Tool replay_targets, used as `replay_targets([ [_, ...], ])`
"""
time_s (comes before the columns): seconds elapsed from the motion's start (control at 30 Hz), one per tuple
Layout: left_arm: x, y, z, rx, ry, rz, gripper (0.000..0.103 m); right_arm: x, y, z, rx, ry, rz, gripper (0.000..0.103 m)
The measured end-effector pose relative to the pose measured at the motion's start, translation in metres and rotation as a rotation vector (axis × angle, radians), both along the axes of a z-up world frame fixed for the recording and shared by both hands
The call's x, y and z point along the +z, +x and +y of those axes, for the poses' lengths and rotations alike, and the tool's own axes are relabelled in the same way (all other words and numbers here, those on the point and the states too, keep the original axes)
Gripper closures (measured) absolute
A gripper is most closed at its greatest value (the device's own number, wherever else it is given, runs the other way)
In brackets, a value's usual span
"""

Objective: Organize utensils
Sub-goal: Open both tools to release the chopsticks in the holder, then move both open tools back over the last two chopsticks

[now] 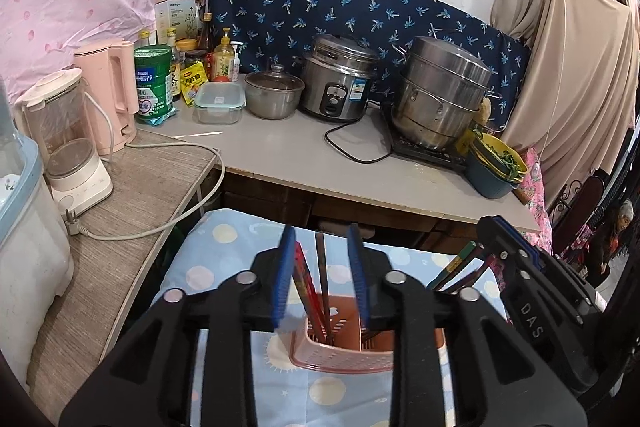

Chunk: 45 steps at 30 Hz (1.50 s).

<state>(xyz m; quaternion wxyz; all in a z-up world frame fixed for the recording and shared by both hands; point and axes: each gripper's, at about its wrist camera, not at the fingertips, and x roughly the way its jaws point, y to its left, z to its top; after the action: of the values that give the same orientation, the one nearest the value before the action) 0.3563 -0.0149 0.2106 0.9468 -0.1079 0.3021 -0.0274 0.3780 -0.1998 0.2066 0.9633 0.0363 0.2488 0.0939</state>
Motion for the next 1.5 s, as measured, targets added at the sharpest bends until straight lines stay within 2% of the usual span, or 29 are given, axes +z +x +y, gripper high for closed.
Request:
replay_targets([
  [0.1,0.0,-0.006,0.001,0.002,0.007,0.0,0.071,0.003,-0.007,-0.002,-0.005,0.0,-0.006,0.092],
  [0.5,-0.017,-0.044,0.002,0.019,0.046,0.037,0.07,-0.003,-0.059,-0.002,0.009,-0.004,-0.005,0.08],
  [0.83,-0.04,-0.084,0.007,0.026,0.089,0.069,0.07,-0.032,-0.109,0.004,0.027,-0.007,0.044,0.08],
  [1.5,-0.096,-0.146,0.016,0.009,0.112,0.185,0.071,-0.087,-0.184,0.007,0.025,-0.005,0.159,0.08],
])
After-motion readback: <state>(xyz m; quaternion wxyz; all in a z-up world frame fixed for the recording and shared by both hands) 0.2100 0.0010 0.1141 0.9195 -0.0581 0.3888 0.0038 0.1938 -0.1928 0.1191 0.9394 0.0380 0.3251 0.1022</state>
